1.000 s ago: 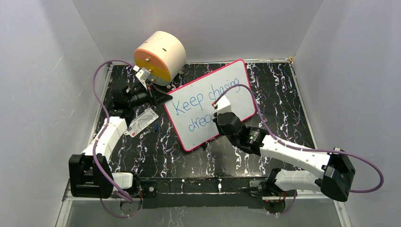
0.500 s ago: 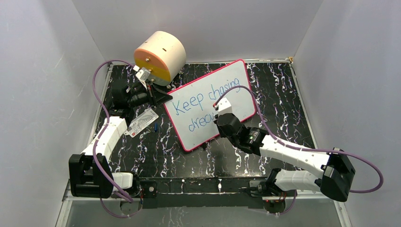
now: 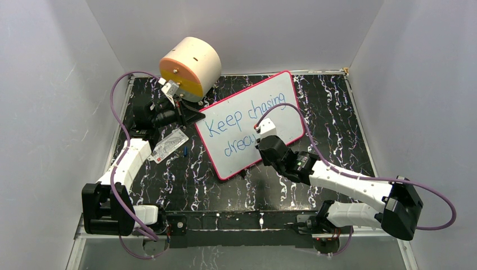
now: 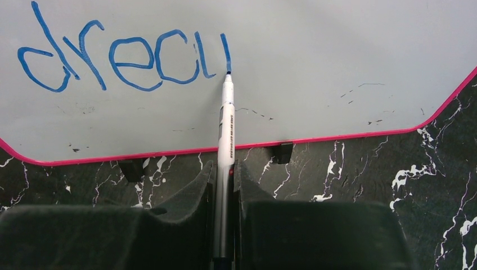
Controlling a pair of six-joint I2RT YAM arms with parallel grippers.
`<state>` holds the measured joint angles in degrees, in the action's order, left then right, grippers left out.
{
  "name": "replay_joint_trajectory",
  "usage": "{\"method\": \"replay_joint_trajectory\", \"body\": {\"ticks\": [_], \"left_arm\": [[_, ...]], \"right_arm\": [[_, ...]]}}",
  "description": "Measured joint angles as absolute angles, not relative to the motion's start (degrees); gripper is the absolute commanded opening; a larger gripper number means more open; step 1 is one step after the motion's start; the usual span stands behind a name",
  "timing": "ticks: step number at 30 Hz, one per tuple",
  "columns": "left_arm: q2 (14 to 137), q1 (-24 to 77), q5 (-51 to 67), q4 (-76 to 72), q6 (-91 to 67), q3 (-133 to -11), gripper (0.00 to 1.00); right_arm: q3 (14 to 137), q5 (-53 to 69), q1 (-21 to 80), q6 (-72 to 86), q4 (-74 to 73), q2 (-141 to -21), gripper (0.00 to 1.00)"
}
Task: Write a sentence on the whiteboard
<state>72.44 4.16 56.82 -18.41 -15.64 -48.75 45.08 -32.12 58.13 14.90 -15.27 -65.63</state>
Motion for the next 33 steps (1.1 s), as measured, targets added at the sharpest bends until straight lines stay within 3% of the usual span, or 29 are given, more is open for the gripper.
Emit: {"method": "replay_joint_trajectory", "body": {"ticks": [33], "left_arm": [[72.4,4.2,56.9,-18.4,-15.6,-48.8,0.00]], "right_arm": [[45.3,-33.2,58.1,12.1,-13.1,-65.4,0.00]]}}
